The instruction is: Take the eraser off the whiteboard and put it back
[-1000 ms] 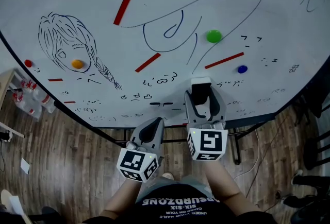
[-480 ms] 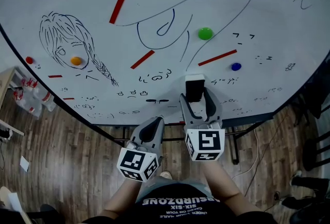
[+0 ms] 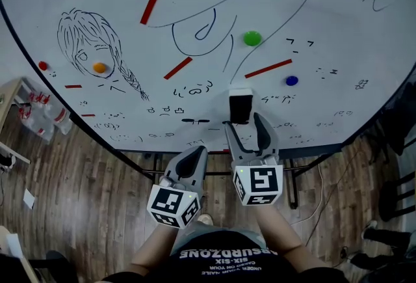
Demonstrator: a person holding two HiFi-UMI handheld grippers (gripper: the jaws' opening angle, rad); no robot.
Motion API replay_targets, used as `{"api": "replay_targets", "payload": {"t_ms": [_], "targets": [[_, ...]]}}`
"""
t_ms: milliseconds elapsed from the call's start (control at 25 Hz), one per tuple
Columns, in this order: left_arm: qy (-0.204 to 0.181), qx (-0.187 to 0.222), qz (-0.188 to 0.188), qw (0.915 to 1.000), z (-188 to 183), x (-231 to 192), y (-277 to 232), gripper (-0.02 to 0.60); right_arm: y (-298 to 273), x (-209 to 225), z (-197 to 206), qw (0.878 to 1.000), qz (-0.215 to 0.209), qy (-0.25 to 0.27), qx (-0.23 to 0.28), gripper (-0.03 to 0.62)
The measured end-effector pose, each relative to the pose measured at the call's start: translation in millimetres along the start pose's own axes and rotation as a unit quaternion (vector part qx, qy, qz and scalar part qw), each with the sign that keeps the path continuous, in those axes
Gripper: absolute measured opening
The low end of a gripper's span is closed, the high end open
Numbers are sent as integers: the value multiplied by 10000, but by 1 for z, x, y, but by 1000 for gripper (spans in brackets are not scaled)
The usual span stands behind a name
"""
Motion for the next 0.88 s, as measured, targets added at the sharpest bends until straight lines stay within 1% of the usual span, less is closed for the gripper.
{"api": "replay_targets", "payload": {"t_ms": [160,280,480,640,760,880], "targets": [[-10,55,-55,10000,-2,8,6,6,11,-2,-2,10000,-82,7,31,261],[-44,88,-83,9999,-4,14,9,6,20,-4,-3,9998,-199,-5,57,227],[-91,115,-123,9998,-3,29,16,6,40,-6,-3,9993,-344,-71,103,132],[-83,106,-117,9998,0,42,21,6,59,-6,-6,9986,-446,-157,241,54],[-79,112,-101,9999,1,52,24,6,73,-4,-6,9983,-455,-239,259,17],[-66,100,-108,9999,5,62,28,6,87,-5,-4,9982,-524,-179,245,0]]}}
Point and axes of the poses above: the fingertips, and each gripper's own axes: y backward along the fingers, x to its right, z out of its underside, the point moved 4 cm from there along y, backward along the fingers, and after that the axes turned 5 degrees about y, right-handed, at the moved point
